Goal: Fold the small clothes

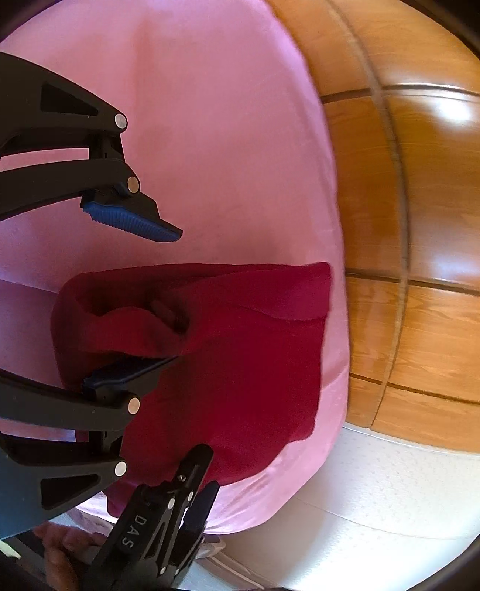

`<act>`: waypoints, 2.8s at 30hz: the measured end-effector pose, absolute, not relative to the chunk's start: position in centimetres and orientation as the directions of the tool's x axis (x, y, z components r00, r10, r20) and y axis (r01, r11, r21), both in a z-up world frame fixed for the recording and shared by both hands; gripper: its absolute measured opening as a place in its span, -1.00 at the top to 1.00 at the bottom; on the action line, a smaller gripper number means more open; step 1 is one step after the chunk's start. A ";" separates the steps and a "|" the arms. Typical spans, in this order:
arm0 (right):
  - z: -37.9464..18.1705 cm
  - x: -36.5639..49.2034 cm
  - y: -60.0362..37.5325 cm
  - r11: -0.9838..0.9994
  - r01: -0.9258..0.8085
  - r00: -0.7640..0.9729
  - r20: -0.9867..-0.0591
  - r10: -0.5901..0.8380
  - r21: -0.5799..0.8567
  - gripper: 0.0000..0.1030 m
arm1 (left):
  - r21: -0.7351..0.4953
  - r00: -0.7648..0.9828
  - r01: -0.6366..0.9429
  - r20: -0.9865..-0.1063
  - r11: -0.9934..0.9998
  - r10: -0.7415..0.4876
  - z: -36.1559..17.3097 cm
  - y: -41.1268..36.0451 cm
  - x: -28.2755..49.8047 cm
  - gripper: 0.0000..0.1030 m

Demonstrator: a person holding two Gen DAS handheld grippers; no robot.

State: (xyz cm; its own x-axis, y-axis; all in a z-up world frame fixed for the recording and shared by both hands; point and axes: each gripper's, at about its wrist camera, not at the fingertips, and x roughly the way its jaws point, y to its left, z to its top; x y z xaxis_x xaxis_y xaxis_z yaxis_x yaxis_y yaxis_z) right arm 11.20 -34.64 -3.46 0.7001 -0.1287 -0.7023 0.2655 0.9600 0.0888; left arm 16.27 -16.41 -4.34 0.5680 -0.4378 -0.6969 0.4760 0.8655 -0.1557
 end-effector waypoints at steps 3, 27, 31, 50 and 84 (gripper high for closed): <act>-3.6 11.6 -34.4 0.963 0.263 0.705 -0.693 -0.151 0.057 -0.18 | -0.205 0.553 0.459 -0.696 0.865 -0.458 -4.4 -15.9 16.4 -0.18; 0.9 2.9 -30.6 0.886 0.464 0.697 -0.611 -0.374 -0.014 -0.96 | -0.030 0.770 0.233 -0.604 0.972 -0.203 0.2 -10.2 6.8 -0.92; 1.0 2.2 -30.3 0.890 0.456 0.705 -0.603 -0.373 -0.016 -0.96 | -0.008 0.778 0.242 -0.595 0.970 -0.199 0.8 -10.6 6.0 -0.92; 0.8 1.8 -30.1 0.901 0.434 0.733 -0.576 -0.361 -0.012 -0.96 | -0.021 0.794 0.178 -0.587 0.984 -0.157 1.0 -11.3 5.8 -0.92; 0.7 2.5 -30.4 0.912 0.409 0.747 -0.584 -0.318 0.028 -0.96 | 0.021 0.813 0.170 -0.569 0.985 -0.128 1.1 -11.3 5.3 -0.92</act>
